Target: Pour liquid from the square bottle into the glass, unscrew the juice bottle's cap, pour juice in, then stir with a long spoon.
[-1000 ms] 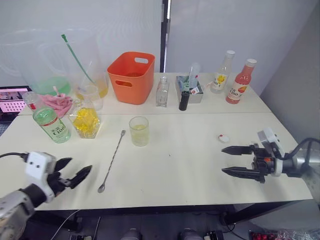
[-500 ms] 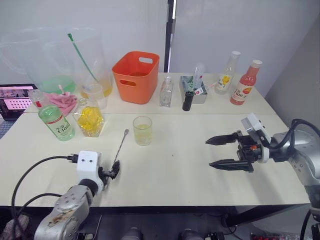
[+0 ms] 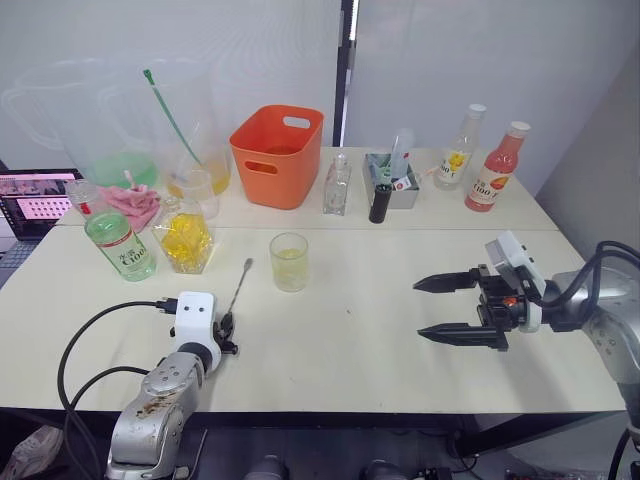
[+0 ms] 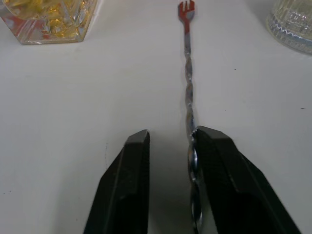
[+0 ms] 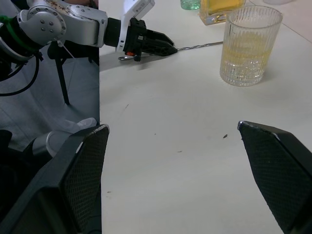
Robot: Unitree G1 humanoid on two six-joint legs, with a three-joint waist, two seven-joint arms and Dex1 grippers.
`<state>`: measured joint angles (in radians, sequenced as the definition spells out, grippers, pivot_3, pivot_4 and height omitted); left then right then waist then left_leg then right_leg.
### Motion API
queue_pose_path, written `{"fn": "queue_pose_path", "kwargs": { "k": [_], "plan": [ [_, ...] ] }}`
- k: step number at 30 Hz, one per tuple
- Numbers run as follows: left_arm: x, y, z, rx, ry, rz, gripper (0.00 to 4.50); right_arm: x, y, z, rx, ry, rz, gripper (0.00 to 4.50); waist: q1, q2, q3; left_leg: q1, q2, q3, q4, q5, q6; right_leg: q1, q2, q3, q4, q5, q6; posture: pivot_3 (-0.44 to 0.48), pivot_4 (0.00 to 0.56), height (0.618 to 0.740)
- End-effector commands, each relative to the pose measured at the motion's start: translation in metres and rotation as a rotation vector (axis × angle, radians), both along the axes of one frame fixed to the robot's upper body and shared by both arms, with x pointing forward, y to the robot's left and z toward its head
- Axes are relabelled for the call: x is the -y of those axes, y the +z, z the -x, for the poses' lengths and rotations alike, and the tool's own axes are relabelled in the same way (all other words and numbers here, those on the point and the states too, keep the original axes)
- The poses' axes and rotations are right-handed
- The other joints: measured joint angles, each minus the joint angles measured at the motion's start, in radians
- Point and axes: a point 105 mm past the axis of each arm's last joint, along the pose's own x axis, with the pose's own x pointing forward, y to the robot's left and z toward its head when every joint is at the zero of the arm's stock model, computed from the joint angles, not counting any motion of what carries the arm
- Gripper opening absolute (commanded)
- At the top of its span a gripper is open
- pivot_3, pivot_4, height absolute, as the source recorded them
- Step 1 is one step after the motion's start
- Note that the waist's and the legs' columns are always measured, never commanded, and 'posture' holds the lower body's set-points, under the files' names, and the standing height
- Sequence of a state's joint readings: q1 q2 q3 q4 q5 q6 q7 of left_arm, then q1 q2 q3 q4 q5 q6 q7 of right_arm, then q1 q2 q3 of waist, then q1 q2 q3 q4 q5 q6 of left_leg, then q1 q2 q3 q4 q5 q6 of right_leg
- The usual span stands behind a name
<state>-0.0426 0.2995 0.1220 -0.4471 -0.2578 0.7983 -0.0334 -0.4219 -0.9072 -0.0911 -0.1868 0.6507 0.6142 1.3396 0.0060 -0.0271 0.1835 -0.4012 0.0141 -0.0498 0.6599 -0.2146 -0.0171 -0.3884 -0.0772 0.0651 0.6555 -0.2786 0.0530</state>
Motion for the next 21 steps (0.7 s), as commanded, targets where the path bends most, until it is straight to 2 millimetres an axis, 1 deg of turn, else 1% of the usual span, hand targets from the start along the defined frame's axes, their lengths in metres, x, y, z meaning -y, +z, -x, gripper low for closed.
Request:
{"fn": "queue_pose_path", "kwargs": {
  "k": [1,3,5,7,9,13,14,16,18,21],
  "plan": [
    [-0.003,-0.010,0.004,-0.049,-0.019,0.008,0.03,-0.005,0.011,0.000,0.066,0.017,-0.010,4.50,0.000,0.000,0.000,0.000,0.000,0.000,0.000,0.000,0.000,0.000,0.000,0.000,0.000,0.000,0.000,0.000,0.150,0.740],
    [-0.019,-0.002,0.008,-0.022,-0.006,-0.027,0.03,-0.005,0.009,-0.002,0.072,0.010,-0.008,4.50,-0.001,0.000,0.000,0.000,0.000,0.000,0.000,0.000,0.000,0.000,0.000,0.000,0.000,0.000,0.000,0.000,0.150,0.740],
    [-0.029,0.008,0.013,0.014,-0.020,-0.046,0.03,-0.005,0.007,-0.003,0.075,0.009,-0.003,4.50,-0.007,0.000,0.000,-0.001,0.000,0.000,0.000,0.000,0.000,0.000,0.000,0.000,0.000,0.000,0.000,0.000,0.150,0.740],
    [-0.035,0.019,0.020,0.059,-0.082,-0.056,0.03,-0.005,0.008,-0.004,0.080,0.006,-0.006,4.50,-0.019,0.000,0.000,-0.001,0.001,0.000,-0.001,0.000,0.000,-0.001,0.000,0.000,0.000,0.000,0.000,0.000,0.150,0.740],
    [-0.037,0.025,0.027,0.079,-0.162,-0.079,0.03,-0.006,0.008,-0.006,0.082,0.005,-0.008,4.50,-0.025,0.000,0.000,-0.001,0.002,0.000,-0.002,0.000,0.000,-0.002,0.001,0.000,0.000,0.000,0.000,0.000,0.150,0.740],
    [-0.046,0.026,0.038,0.047,-0.331,-0.134,0.03,-0.005,0.004,-0.010,0.083,-0.012,0.010,4.50,-0.023,0.000,0.001,-0.001,0.002,0.001,-0.002,0.000,0.000,-0.002,0.001,0.000,-0.001,0.000,-0.001,0.000,0.150,0.740],
    [-0.052,0.025,0.040,0.041,-0.349,-0.139,0.03,-0.005,0.003,-0.012,0.087,-0.018,0.016,4.50,-0.020,0.000,0.001,-0.001,0.002,0.001,-0.002,0.000,0.000,-0.002,0.001,0.000,-0.001,0.000,-0.001,0.000,0.150,0.740],
    [-0.063,0.020,0.044,0.000,-0.408,-0.205,0.03,-0.006,0.001,-0.012,0.085,-0.022,0.012,4.50,-0.018,0.000,0.001,-0.001,0.002,0.001,-0.002,0.000,0.000,-0.002,0.000,0.000,-0.002,0.000,-0.001,0.000,0.150,0.740],
    [-0.072,0.022,0.044,-0.011,-0.461,-0.233,0.03,-0.008,0.000,-0.012,0.085,-0.027,0.005,4.50,-0.019,0.000,0.001,-0.002,0.002,0.001,-0.002,0.000,0.000,-0.002,0.001,-0.001,-0.003,0.000,-0.001,0.000,0.150,0.740],
    [-0.078,0.019,0.041,-0.052,-0.612,-0.234,0.03,-0.013,-0.004,-0.011,0.089,-0.050,0.005,4.50,-0.016,0.000,0.001,-0.003,0.002,0.000,-0.003,0.000,0.000,-0.003,0.001,-0.001,-0.003,0.000,-0.001,0.000,0.150,0.740]
  ]
}}
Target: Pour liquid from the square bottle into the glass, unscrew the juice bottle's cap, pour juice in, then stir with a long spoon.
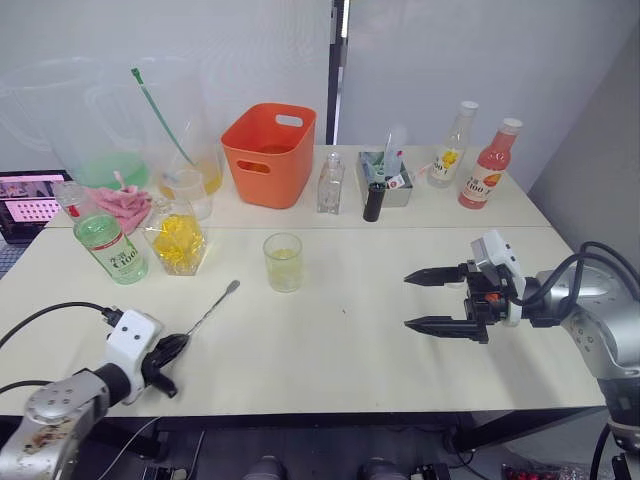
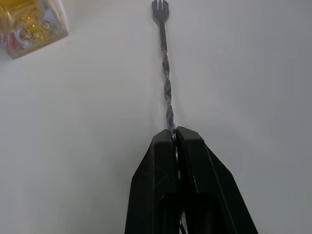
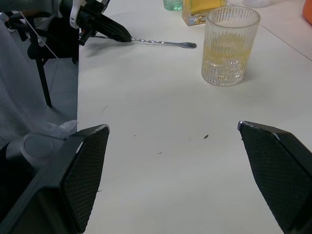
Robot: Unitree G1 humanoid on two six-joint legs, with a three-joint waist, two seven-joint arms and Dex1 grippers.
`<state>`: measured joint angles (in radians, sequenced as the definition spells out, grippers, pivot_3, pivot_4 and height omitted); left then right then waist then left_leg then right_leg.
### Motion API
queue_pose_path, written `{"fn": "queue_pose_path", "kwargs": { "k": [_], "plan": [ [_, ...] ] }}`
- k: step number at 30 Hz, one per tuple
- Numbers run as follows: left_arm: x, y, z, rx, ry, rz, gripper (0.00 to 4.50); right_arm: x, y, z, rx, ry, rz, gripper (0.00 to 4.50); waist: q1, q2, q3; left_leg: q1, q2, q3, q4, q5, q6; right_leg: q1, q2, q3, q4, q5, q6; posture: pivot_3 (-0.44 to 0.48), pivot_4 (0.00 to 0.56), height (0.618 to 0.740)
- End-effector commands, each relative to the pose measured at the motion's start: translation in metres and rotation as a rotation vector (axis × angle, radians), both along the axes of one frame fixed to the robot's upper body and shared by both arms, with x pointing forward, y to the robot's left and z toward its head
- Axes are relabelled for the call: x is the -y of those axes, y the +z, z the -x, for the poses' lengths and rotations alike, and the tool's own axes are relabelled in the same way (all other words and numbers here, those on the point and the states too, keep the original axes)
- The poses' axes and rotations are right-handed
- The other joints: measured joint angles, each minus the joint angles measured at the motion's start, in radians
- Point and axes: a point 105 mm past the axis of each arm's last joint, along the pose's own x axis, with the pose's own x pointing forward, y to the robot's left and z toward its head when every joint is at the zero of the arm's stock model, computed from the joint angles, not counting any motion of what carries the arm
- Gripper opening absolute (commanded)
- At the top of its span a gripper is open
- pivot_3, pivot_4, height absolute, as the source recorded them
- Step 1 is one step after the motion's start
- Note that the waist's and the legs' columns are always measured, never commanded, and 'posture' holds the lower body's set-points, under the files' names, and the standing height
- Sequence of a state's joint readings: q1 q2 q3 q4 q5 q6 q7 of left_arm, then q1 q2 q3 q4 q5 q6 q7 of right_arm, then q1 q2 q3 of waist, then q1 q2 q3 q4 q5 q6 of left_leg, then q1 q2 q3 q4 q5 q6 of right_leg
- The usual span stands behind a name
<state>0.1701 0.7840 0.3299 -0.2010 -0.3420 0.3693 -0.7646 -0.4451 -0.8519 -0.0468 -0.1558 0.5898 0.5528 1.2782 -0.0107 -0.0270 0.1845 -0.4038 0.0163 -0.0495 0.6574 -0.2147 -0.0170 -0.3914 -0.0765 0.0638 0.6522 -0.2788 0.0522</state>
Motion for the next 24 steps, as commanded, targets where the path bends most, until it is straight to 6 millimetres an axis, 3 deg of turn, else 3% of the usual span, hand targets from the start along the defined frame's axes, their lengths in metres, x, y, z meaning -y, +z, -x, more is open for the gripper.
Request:
{"fn": "queue_pose_path", "kwargs": {
  "k": [1,5,11,17,24],
  "plan": [
    [-0.007,0.003,-0.004,-0.020,-0.152,-0.029,0.03,-0.006,0.004,0.003,0.040,-0.016,0.001,4.50,0.000,0.000,0.000,-0.001,0.000,0.000,0.000,0.000,0.000,-0.001,0.000,-0.001,0.000,0.000,0.000,0.000,0.150,0.740],
    [-0.018,-0.002,-0.014,-0.055,-0.179,-0.020,0.03,-0.005,0.006,0.003,0.053,-0.038,0.005,4.50,-0.003,0.001,0.000,-0.001,0.000,0.000,0.000,0.000,0.000,-0.001,0.000,0.000,-0.002,0.000,0.000,0.000,0.150,0.740],
    [-0.016,-0.001,-0.010,-0.089,-0.216,0.027,1.98,0.000,0.007,0.007,0.048,-0.058,0.011,4.50,-0.004,0.001,0.000,-0.001,0.001,0.000,-0.001,0.000,0.001,-0.001,0.000,0.000,-0.002,0.000,0.001,0.000,0.150,0.740],
    [-0.013,0.023,-0.022,-0.133,-0.208,0.072,3.96,-0.009,0.014,0.008,0.059,-0.060,-0.036,4.50,-0.004,0.000,0.000,-0.001,0.001,-0.001,-0.001,0.000,0.001,-0.001,0.001,0.000,-0.001,0.001,0.000,0.000,0.150,0.740],
    [-0.006,0.031,-0.034,-0.260,-0.249,-0.074,3.96,-0.014,0.015,0.012,0.068,-0.070,-0.047,4.50,-0.005,0.000,0.001,-0.002,0.000,0.000,-0.001,0.000,0.001,-0.002,0.000,-0.001,-0.002,0.000,0.001,0.000,0.150,0.740]
  ]
}}
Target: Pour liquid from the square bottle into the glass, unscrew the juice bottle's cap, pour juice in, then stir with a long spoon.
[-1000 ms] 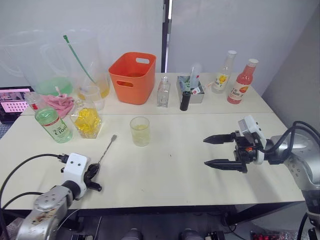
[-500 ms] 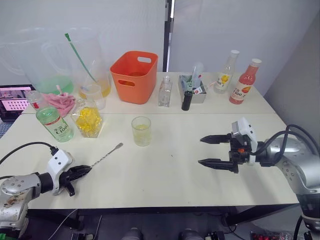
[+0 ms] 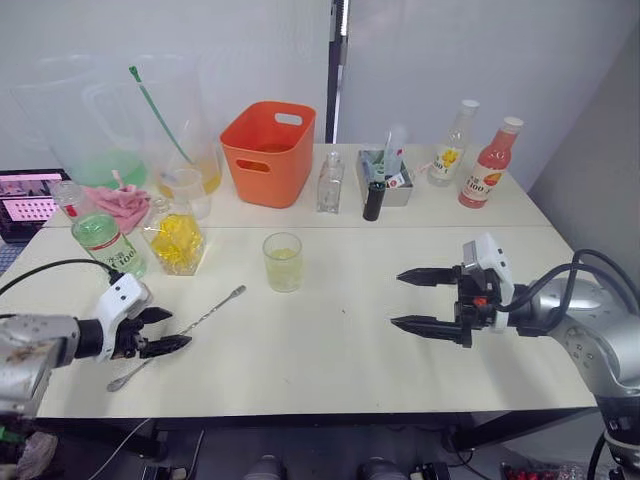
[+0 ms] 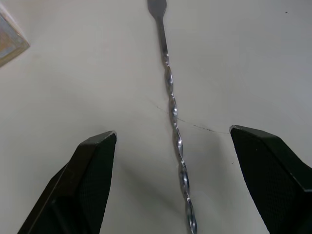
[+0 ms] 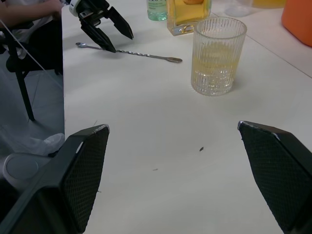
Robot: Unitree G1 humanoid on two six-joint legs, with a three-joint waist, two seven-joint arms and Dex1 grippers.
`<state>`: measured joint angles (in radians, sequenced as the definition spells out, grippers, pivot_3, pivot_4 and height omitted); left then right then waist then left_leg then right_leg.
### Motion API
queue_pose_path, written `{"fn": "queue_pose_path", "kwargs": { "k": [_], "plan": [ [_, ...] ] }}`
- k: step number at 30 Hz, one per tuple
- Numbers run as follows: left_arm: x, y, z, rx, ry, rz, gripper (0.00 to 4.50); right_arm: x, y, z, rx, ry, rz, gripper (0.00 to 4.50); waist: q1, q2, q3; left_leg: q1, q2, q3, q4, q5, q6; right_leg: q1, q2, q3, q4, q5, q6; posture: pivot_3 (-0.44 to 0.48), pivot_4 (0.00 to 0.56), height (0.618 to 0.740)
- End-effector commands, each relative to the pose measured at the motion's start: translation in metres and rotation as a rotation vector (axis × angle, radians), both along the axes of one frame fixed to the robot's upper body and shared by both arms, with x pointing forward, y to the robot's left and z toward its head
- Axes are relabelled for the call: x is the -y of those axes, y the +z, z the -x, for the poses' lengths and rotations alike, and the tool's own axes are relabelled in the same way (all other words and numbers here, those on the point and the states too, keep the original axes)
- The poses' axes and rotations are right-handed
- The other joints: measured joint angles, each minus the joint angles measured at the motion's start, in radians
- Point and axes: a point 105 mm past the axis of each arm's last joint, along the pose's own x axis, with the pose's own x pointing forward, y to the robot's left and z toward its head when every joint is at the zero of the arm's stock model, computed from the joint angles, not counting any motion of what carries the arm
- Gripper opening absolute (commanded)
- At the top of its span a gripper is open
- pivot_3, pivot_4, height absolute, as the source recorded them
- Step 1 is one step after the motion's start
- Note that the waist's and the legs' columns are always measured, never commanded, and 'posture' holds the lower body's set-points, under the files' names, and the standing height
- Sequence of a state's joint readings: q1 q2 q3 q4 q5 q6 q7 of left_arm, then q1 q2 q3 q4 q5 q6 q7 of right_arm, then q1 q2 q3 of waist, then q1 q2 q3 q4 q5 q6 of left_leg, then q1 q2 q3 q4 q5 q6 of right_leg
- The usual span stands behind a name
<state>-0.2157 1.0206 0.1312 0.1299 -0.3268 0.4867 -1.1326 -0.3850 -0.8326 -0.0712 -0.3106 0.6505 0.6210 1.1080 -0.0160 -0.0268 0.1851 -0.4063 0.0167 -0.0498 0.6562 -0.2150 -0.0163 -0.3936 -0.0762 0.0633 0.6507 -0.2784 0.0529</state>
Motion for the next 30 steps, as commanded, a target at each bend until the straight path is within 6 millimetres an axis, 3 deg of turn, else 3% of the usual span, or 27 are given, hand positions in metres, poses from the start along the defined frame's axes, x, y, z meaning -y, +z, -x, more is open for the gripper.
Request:
{"fn": "queue_pose_path", "kwargs": {
  "k": [1,6,11,16,23,30],
  "plan": [
    [0.007,0.008,-0.003,-0.020,-0.037,-0.053,3.96,0.001,0.011,0.004,0.041,-0.007,-0.009,4.50,0.000,0.000,0.000,0.000,0.000,0.000,0.000,0.000,0.000,0.000,0.000,0.000,0.000,0.000,0.000,0.000,0.150,0.740],
    [0.000,-0.015,0.004,-0.096,0.002,-0.137,3.96,0.004,0.009,0.007,0.043,-0.039,-0.014,4.50,-0.003,0.000,0.000,-0.002,0.000,0.001,0.000,0.000,0.000,-0.003,0.000,0.001,0.002,0.000,0.000,0.000,0.150,0.740],
    [-0.014,-0.025,0.018,-0.104,0.021,-0.200,3.96,0.007,0.007,0.005,0.038,-0.048,0.013,4.50,-0.020,0.000,0.000,0.001,0.001,0.003,-0.002,0.000,0.000,-0.005,0.000,0.003,0.006,0.000,0.000,0.000,0.150,0.740],
    [-0.017,-0.046,0.034,-0.157,0.043,-0.250,2.47,0.004,0.012,-0.001,0.057,-0.034,0.022,4.50,-0.029,0.004,-0.002,0.005,0.001,0.005,-0.005,0.000,0.000,-0.005,0.000,0.004,0.006,0.000,-0.001,0.000,0.150,0.740],
    [-0.020,-0.048,0.039,-0.124,0.076,-0.273,0.13,-0.003,0.017,0.002,0.059,0.045,0.027,4.50,-0.031,0.010,-0.006,0.016,0.001,0.008,-0.011,0.000,0.000,0.003,0.000,0.006,0.005,-0.002,-0.002,0.000,0.150,0.740],
    [-0.027,-0.016,0.029,0.046,0.208,-0.147,0.03,0.001,0.017,-0.001,0.049,0.067,0.033,4.50,-0.033,0.010,-0.006,0.016,0.002,0.009,-0.012,0.000,0.000,0.003,0.001,0.006,0.005,-0.002,-0.003,0.000,0.150,0.740]
  ]
}}
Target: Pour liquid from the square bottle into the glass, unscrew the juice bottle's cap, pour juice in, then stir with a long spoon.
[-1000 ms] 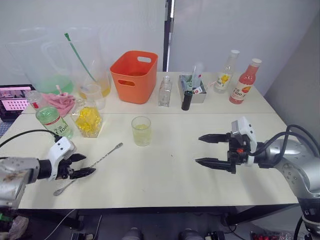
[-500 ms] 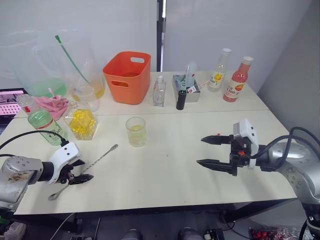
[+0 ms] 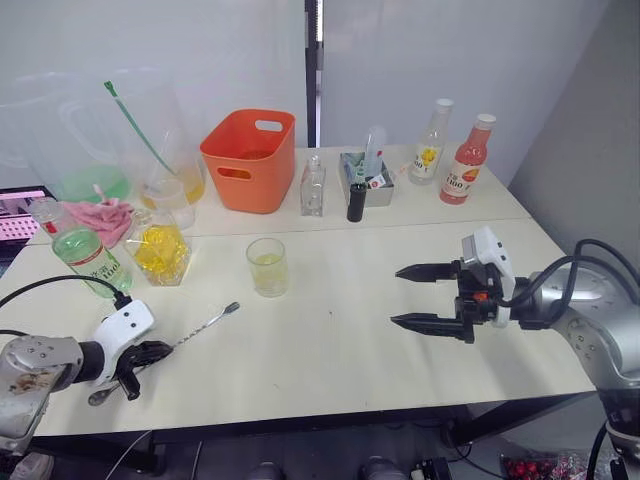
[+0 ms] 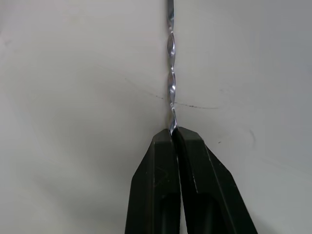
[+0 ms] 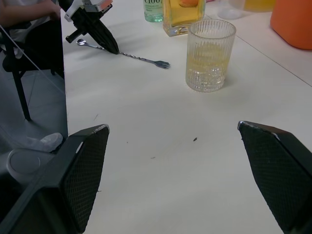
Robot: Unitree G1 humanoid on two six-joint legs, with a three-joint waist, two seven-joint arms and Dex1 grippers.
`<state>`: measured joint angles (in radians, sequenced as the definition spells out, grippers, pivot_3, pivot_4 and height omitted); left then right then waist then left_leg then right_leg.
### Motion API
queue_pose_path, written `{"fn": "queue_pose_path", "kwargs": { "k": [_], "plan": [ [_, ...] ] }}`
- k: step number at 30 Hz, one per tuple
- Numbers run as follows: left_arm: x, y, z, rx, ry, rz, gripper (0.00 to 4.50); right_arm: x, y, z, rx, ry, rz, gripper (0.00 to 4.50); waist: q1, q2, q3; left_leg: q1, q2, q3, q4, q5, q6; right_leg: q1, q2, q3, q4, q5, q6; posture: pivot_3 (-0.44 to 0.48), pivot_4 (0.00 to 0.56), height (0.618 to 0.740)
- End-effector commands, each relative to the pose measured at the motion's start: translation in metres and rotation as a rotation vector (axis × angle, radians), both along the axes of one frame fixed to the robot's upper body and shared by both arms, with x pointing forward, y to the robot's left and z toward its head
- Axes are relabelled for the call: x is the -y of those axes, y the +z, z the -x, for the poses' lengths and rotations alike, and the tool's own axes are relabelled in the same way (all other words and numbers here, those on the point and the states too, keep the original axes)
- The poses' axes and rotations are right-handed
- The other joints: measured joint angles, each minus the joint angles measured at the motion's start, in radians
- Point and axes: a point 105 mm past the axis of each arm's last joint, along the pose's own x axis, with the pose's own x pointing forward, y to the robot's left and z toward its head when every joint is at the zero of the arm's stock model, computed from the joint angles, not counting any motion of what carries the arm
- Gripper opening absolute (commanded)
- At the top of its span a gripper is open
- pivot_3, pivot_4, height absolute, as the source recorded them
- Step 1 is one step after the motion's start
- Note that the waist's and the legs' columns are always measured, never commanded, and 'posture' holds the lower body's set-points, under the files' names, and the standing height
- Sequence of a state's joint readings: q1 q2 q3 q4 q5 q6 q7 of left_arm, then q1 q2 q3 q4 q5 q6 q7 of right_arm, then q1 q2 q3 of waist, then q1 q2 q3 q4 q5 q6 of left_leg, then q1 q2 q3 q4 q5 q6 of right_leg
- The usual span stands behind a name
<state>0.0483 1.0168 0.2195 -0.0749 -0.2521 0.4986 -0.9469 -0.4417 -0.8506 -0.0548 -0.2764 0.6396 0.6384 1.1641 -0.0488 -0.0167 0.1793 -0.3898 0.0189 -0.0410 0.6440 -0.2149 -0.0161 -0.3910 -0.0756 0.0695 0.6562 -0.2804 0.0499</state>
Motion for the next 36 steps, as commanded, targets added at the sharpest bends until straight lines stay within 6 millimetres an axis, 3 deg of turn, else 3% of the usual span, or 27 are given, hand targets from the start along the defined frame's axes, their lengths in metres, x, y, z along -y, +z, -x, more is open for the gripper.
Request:
{"fn": "queue_pose_path", "kwargs": {
  "k": [1,4,7,11,14,21,28,35,36],
  "plan": [
    [-0.012,0.013,0.000,0.069,0.096,0.058,0.03,0.000,0.012,0.000,0.050,0.031,-0.002,4.50,0.000,-0.001,0.000,0.000,0.000,0.000,0.000,0.000,0.000,0.000,0.000,0.000,0.000,0.000,0.000,0.000,0.150,0.740],
    [-0.002,0.034,0.000,0.158,0.065,0.133,0.03,-0.003,0.014,0.000,0.006,0.065,-0.036,4.50,0.005,-0.004,0.002,-0.002,0.000,-0.001,0.000,0.000,0.000,-0.002,0.000,-0.001,0.000,0.000,0.000,0.000,0.150,0.740],
    [0.013,0.082,-0.003,0.347,0.040,0.272,0.03,-0.008,0.025,0.002,-0.042,0.105,-0.114,4.50,0.010,-0.008,0.004,-0.006,0.000,-0.001,0.001,0.000,0.000,-0.004,-0.001,-0.001,-0.001,0.000,0.000,0.000,0.150,0.740],
    [0.031,0.120,-0.003,0.472,-0.004,0.400,0.03,-0.010,0.031,-0.003,-0.022,0.086,-0.140,4.50,0.019,-0.012,0.003,-0.016,-0.001,-0.005,0.005,0.000,-0.001,-0.013,-0.001,-0.003,0.002,0.001,0.000,0.000,0.150,0.740],
    [0.064,0.156,-0.005,0.574,-0.116,0.531,0.03,-0.026,0.044,-0.009,-0.040,0.061,-0.248,4.50,0.020,-0.013,0.004,-0.016,-0.002,-0.005,0.006,0.000,-0.001,-0.013,-0.002,-0.003,0.004,0.001,0.000,0.000,0.150,0.740],
    [0.128,0.149,-0.020,0.590,-0.256,0.510,0.03,-0.078,0.057,-0.039,-0.102,-0.082,-0.438,4.50,0.006,-0.013,0.004,-0.016,-0.002,-0.006,0.006,0.001,-0.002,-0.014,-0.001,-0.002,0.008,0.001,0.000,0.000,0.150,0.740],
    [0.153,0.141,-0.032,0.607,-0.254,0.558,0.03,-0.113,0.068,-0.038,-0.280,-0.137,-0.609,4.50,0.006,-0.013,0.004,-0.018,-0.003,-0.007,0.005,0.001,-0.002,-0.016,-0.001,-0.002,0.008,0.002,-0.001,0.000,0.150,0.740],
    [0.163,0.134,-0.033,0.603,-0.236,0.590,0.03,-0.123,0.069,-0.046,-0.375,-0.232,-0.672,4.50,0.006,-0.013,0.004,-0.018,-0.003,-0.008,0.005,0.001,-0.002,-0.017,-0.001,-0.003,0.008,0.002,-0.001,0.000,0.150,0.740],
    [0.163,0.134,-0.036,0.608,-0.222,0.599,0.00,-0.124,0.067,-0.048,-0.400,-0.252,-0.681,4.25,0.006,-0.013,0.004,-0.018,-0.003,-0.007,0.005,0.001,-0.002,-0.017,-0.001,-0.003,0.008,0.002,-0.001,0.000,0.150,0.740]
  ]
}}
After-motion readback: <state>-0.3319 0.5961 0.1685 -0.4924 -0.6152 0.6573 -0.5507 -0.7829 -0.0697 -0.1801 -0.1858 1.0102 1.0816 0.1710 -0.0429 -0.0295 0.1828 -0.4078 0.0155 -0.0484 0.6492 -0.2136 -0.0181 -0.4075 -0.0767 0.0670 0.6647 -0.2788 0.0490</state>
